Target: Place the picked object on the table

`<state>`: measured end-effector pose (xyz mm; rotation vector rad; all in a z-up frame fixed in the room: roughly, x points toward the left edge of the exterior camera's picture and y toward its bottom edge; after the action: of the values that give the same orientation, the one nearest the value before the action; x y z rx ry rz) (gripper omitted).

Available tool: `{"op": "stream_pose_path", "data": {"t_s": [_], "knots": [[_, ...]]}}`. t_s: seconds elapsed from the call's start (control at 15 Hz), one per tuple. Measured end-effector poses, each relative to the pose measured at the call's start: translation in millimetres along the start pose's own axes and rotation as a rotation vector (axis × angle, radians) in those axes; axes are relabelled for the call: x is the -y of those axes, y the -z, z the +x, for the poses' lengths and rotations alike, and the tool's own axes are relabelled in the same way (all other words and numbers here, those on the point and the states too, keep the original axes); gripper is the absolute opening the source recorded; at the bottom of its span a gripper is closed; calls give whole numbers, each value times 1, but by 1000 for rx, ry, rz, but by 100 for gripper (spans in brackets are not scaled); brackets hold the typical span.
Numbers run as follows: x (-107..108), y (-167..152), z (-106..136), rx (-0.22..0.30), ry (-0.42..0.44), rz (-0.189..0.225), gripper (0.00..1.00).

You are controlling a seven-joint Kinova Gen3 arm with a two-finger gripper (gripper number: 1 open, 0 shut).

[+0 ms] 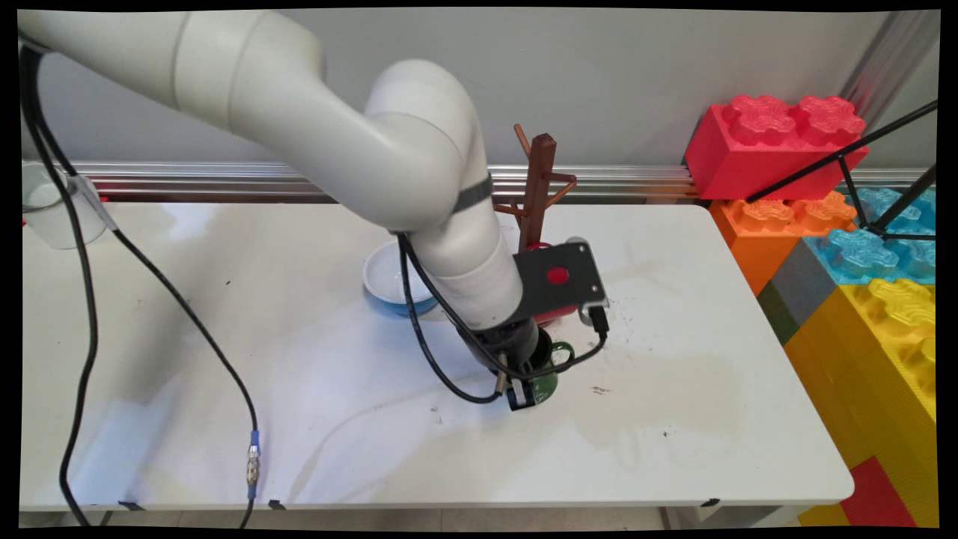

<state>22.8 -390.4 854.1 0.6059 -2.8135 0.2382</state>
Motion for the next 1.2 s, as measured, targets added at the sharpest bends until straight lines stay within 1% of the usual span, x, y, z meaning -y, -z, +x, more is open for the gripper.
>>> {"op": "stream_pose_path", "data": {"t_s": [0.27, 0.67, 0.73, 1.2], "knots": [[-6, -13, 3, 32, -2, 2, 0], [-10, -23, 5, 56, 4, 8, 0], [-10, -24, 6, 57, 5, 9, 100], [-8, -31, 6, 62, 34, 18, 100]]}}
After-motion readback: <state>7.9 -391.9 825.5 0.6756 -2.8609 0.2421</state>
